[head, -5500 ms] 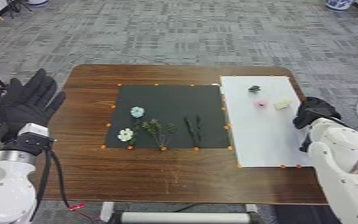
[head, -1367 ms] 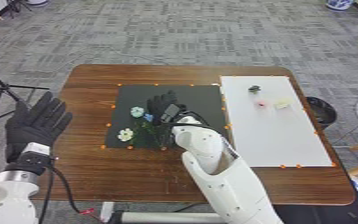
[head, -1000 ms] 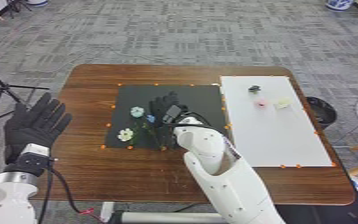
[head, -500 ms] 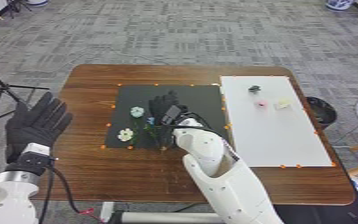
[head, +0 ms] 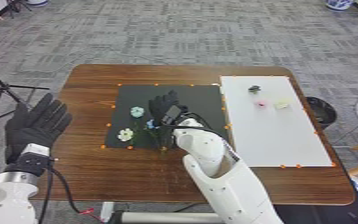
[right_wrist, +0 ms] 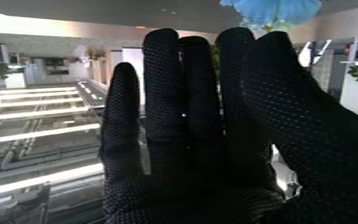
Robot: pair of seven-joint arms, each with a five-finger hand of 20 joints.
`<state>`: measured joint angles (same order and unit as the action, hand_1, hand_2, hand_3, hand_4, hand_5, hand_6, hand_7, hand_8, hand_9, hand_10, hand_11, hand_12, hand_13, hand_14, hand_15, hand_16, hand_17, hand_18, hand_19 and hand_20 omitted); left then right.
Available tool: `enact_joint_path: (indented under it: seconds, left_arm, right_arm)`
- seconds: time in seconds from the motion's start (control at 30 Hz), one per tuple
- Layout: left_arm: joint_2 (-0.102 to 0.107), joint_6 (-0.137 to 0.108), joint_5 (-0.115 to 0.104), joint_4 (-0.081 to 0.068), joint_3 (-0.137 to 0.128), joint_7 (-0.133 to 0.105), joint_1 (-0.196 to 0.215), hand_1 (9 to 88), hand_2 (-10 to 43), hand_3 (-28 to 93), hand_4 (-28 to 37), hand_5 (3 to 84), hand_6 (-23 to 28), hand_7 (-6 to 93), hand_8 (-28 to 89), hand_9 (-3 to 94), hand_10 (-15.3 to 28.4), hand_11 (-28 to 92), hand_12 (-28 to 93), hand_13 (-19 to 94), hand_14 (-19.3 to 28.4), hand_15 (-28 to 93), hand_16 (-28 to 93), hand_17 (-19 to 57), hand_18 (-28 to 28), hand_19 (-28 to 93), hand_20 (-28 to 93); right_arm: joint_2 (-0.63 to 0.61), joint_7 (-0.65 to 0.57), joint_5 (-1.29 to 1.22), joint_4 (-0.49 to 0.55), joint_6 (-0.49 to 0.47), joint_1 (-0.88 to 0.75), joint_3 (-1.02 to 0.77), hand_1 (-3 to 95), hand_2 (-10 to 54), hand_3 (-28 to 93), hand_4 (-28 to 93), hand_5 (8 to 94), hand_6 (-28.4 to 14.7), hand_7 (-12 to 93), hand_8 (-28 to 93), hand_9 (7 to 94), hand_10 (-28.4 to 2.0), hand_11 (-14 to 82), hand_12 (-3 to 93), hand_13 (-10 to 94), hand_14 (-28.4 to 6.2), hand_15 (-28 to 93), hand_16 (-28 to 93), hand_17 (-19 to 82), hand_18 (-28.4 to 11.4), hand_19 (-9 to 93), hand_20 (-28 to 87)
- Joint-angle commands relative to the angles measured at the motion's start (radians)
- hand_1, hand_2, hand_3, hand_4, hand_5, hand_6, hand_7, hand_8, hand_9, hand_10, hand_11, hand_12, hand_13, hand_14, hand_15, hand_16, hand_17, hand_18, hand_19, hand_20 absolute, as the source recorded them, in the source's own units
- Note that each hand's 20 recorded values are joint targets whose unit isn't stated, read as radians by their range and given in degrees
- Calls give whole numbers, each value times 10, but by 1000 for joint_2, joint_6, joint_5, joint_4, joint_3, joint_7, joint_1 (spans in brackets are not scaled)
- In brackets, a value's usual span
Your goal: Arrange flowers
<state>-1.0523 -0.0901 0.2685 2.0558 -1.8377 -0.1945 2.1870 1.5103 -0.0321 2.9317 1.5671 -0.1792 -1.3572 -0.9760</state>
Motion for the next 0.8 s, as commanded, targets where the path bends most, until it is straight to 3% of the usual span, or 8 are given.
enact_joint_path:
  seconds: [0.03, 0.07, 0.13, 0.3, 0.4, 0.53, 0.67, 0.8]
  left_arm:
    - [-17, 18, 2, 2, -9, -1, 7, 271, 173, 625, -283, 386, 88, 79, -91, 297, 145, 158, 50, 202, 127, 159, -65, -90, 131, 360, 35]
    - [-19, 19, 7, 0, -8, 0, 1, 269, 173, 626, -283, 386, 88, 80, -91, 296, 143, 157, 49, 202, 126, 159, -65, -90, 131, 359, 35]
    - [-25, 10, 18, 10, -8, -2, -2, 268, 173, 626, -283, 383, 85, 79, -91, 295, 142, 156, 49, 201, 122, 156, -65, -89, 131, 358, 35]
    - [-4, 15, 48, 7, 2, -4, -35, 265, 173, 629, -283, 384, 70, 80, -94, 296, 134, 150, 46, 201, 114, 146, -66, -87, 129, 351, 33]
    - [27, 7, 42, -6, 17, -13, -57, 263, 174, 630, -283, 382, 71, 78, -95, 297, 132, 147, 45, 203, 111, 139, -66, -85, 127, 346, 32]
    - [59, -9, 39, -7, 14, -24, -75, 261, 173, 634, -283, 379, 73, 76, -93, 291, 132, 145, 45, 203, 110, 137, -65, -81, 122, 339, 30]
    - [70, -15, 33, -12, 27, -36, -104, 261, 172, 636, -283, 379, 74, 76, -92, 289, 131, 143, 45, 203, 110, 137, -64, -80, 120, 338, 30]
    - [74, -3, 36, -9, 21, -35, -103, 258, 173, 645, -283, 379, 74, 77, -92, 289, 131, 145, 47, 203, 110, 138, -64, -79, 120, 340, 31]
  right_arm:
    - [-46, -63, -116, 121, -53, 19, -59, 444, -95, 819, -283, 653, -6, 197, -162, 613, -127, 155, 141, 503, -122, 452, 155, 165, -218, 690, 104]
    - [-66, -96, -151, 143, -56, 21, -68, 433, -95, 817, -283, 641, -11, 190, -159, 601, -131, 150, 141, 499, -125, 458, 157, 168, -220, 705, 112]
    - [-99, -72, -217, 156, -37, 25, -126, 425, -95, 818, -283, 625, -17, 183, -154, 588, -139, 145, 142, 488, -130, 464, 158, 174, -222, 718, 121]
    - [-203, -142, -289, 142, 29, 55, -229, 425, -95, 828, -283, 611, -16, 183, -146, 573, -138, 138, 145, 475, -129, 462, 155, 175, -217, 712, 124]
    - [-277, -132, -325, 158, -73, 35, -314, 425, -95, 830, -283, 592, -22, 177, -145, 556, -138, 129, 145, 462, -131, 456, 154, 170, -214, 708, 126]
    - [-337, -175, -298, 178, -119, -20, -376, 413, -95, 832, -283, 545, -33, 166, -137, 509, -147, 117, 146, 418, -140, 451, 152, 158, -211, 695, 130]
    - [-374, -234, -300, 199, -138, -80, -429, 410, -95, 830, -283, 522, -42, 155, -133, 487, -151, 107, 145, 399, -147, 435, 145, 155, -212, 693, 133]
    - [-368, -162, -134, 183, -163, -133, -470, 438, -95, 827, -282, 504, -50, 143, -128, 479, -153, 107, 146, 390, -145, 433, 142, 156, -212, 692, 136]
